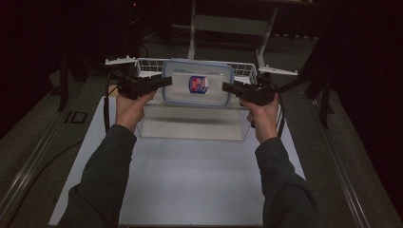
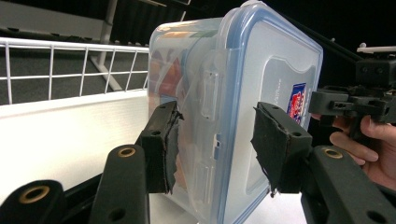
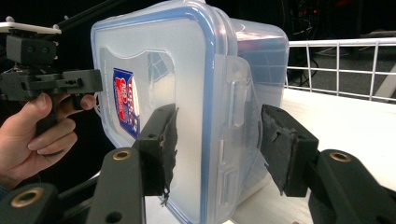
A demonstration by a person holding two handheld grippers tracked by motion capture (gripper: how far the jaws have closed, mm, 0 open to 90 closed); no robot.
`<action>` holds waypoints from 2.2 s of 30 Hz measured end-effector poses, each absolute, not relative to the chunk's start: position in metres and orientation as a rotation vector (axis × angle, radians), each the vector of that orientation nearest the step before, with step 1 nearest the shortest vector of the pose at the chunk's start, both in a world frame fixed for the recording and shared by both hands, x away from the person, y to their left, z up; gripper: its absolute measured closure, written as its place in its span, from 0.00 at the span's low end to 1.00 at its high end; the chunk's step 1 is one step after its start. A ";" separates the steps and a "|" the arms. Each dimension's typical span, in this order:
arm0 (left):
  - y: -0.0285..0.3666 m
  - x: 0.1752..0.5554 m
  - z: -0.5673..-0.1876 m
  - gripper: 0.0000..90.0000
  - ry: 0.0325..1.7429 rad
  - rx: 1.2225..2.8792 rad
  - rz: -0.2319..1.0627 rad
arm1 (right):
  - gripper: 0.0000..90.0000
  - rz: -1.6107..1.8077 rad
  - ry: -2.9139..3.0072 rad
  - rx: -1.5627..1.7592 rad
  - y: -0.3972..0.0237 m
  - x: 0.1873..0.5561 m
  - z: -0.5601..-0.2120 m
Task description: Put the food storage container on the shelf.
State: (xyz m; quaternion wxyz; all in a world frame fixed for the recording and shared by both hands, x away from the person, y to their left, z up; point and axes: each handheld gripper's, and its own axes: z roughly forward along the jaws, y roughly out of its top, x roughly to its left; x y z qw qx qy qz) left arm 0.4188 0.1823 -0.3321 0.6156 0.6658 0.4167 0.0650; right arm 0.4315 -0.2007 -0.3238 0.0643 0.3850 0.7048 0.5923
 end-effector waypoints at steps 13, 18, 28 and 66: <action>0.179 0.423 -0.334 0.56 1.005 1.493 0.140 | 0.52 1.765 2.080 1.251 -0.199 0.437 -0.321; 0.177 0.424 -0.333 0.56 1.021 1.497 0.155 | 0.52 1.720 2.081 1.271 -0.197 0.440 -0.321; 0.172 0.429 -0.334 0.53 1.090 1.482 0.234 | 0.43 1.686 2.059 1.370 -0.186 0.444 -0.332; 0.245 0.249 -0.404 0.40 0.992 1.665 0.598 | 0.26 1.385 2.157 0.910 -0.266 0.289 -0.384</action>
